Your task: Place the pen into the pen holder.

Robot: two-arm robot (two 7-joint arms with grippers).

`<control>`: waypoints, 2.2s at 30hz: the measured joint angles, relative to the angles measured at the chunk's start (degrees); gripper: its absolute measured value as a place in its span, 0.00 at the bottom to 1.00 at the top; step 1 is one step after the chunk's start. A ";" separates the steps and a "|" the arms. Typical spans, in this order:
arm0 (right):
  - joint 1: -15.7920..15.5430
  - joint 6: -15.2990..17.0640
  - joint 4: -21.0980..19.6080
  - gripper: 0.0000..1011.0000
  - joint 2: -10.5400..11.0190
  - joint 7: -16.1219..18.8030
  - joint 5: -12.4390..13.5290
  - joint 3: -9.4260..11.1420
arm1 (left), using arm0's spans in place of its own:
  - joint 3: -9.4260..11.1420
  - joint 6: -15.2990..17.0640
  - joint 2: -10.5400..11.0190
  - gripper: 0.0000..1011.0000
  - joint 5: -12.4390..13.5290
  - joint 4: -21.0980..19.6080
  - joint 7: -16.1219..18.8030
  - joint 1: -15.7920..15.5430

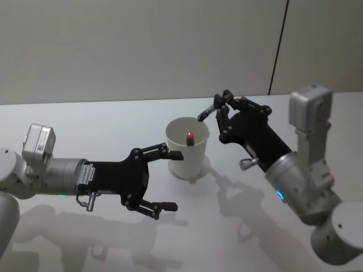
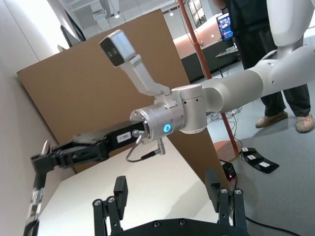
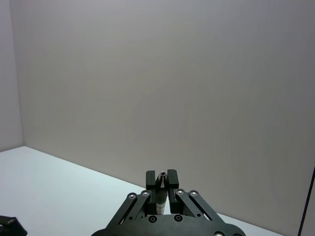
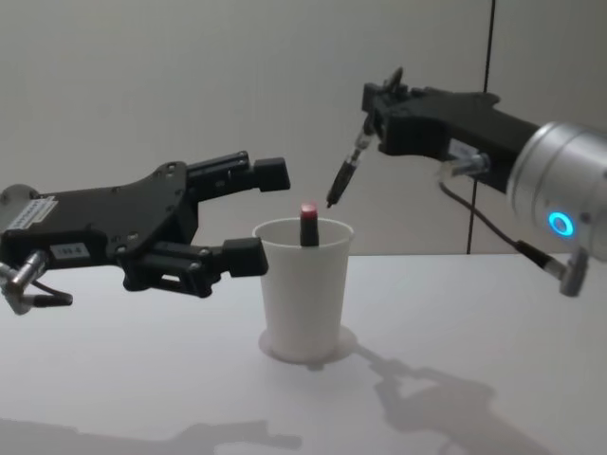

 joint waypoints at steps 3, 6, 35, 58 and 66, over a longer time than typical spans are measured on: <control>0.95 1.36 0.92 0.12 -0.47 0.24 -0.23 0.01 | 0.00 0.00 0.00 0.99 0.00 0.00 0.00 0.00; 2.22 2.87 2.04 0.12 -1.08 0.61 -0.44 0.02 | 0.00 0.00 0.00 0.99 0.00 0.00 0.00 0.00; 7.05 8.87 5.57 0.85 -3.31 3.21 -0.77 -0.26 | 0.00 0.00 0.00 0.99 0.00 0.00 0.00 0.00; 6.80 8.51 4.36 0.99 -2.98 2.85 -0.41 -0.30 | 0.00 0.00 0.00 0.99 0.00 0.00 0.00 0.00; 6.75 8.45 4.23 0.99 -2.94 2.79 -0.37 -0.30 | 0.01 0.00 0.00 0.99 0.00 0.00 0.00 0.00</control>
